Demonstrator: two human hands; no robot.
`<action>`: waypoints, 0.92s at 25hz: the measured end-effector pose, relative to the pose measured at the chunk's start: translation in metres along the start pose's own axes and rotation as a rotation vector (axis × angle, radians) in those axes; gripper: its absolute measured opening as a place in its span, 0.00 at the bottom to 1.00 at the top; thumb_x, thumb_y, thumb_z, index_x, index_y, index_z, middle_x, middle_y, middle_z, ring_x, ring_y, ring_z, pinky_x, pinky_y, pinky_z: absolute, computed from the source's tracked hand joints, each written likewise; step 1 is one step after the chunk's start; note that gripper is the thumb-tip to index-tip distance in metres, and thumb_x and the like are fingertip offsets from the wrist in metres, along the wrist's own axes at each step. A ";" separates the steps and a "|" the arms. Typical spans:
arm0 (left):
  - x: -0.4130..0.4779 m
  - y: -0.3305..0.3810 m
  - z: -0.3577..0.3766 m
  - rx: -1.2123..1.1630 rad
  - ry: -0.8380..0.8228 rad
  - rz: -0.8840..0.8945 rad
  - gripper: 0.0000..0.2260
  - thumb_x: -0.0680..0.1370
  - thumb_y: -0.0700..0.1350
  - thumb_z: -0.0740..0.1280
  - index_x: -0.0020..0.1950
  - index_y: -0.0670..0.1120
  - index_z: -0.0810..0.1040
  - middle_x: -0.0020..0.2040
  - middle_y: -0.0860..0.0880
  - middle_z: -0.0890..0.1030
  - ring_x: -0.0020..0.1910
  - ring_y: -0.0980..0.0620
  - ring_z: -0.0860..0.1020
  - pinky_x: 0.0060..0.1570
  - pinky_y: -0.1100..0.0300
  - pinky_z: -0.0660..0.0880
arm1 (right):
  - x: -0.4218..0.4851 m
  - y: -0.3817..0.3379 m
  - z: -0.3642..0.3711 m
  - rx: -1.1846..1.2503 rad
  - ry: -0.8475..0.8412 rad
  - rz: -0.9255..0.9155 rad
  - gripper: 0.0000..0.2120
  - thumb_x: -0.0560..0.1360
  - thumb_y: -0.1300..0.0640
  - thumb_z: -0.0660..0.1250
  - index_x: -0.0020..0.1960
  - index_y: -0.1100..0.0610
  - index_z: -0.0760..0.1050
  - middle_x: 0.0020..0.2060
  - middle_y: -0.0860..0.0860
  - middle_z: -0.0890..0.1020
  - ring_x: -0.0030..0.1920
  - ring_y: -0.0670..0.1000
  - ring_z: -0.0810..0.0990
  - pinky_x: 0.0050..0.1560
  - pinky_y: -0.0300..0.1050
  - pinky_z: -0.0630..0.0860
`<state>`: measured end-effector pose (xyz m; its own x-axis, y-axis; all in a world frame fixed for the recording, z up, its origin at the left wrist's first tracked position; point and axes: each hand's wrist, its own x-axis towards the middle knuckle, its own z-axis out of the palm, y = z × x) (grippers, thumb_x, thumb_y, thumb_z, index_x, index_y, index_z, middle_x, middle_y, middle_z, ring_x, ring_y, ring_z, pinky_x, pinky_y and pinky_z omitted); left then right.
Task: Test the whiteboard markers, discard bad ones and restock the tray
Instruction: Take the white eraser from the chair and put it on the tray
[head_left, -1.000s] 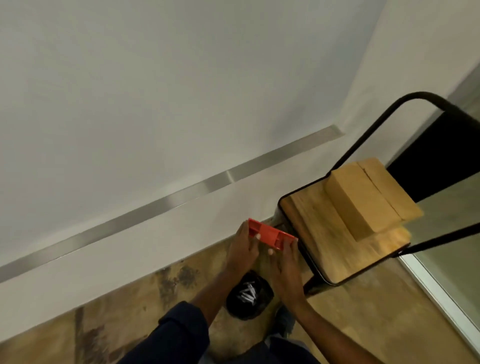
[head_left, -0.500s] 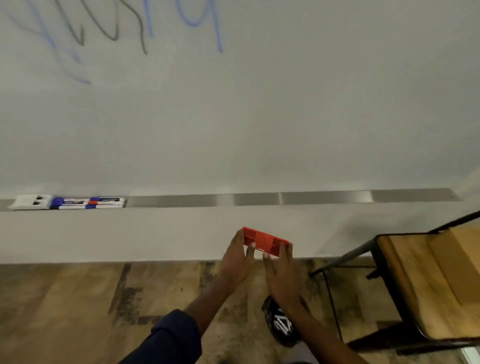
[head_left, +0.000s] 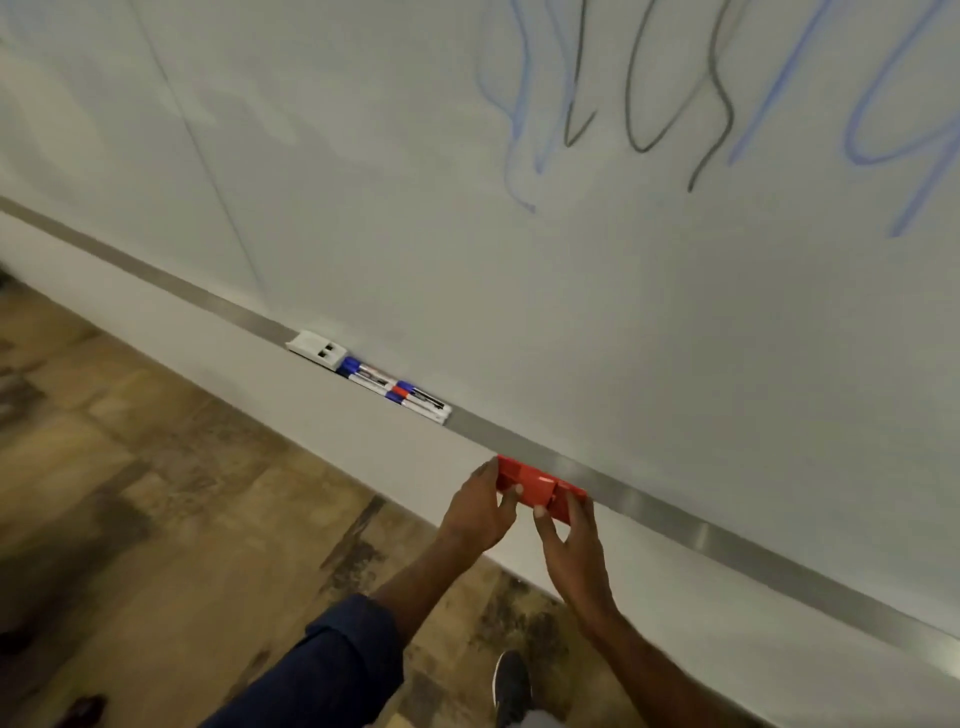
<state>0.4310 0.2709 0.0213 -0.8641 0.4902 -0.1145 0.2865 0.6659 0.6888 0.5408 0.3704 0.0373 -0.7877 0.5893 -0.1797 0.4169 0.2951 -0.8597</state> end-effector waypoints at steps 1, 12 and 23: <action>0.017 -0.006 -0.009 0.016 0.018 -0.009 0.26 0.82 0.56 0.59 0.78 0.48 0.62 0.73 0.46 0.72 0.70 0.46 0.73 0.71 0.50 0.71 | 0.021 -0.006 0.010 0.016 -0.022 -0.013 0.25 0.80 0.43 0.61 0.74 0.50 0.63 0.71 0.49 0.70 0.70 0.53 0.71 0.66 0.50 0.70; 0.128 -0.056 -0.024 0.341 -0.062 -0.151 0.31 0.81 0.66 0.46 0.80 0.53 0.52 0.82 0.47 0.53 0.81 0.47 0.50 0.77 0.36 0.39 | 0.165 -0.027 0.065 0.081 -0.237 0.048 0.19 0.80 0.50 0.64 0.69 0.54 0.72 0.59 0.48 0.73 0.55 0.46 0.74 0.53 0.40 0.70; 0.152 -0.100 -0.022 0.388 -0.195 0.020 0.36 0.77 0.71 0.37 0.80 0.53 0.36 0.79 0.50 0.35 0.79 0.47 0.34 0.77 0.43 0.33 | 0.177 -0.023 0.112 0.038 -0.059 0.105 0.20 0.80 0.50 0.64 0.70 0.56 0.70 0.64 0.53 0.77 0.56 0.46 0.74 0.55 0.41 0.71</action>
<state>0.2625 0.2665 -0.0494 -0.7730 0.5772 -0.2632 0.4685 0.7992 0.3766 0.3412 0.3839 -0.0285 -0.7663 0.5699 -0.2966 0.4818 0.2043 -0.8521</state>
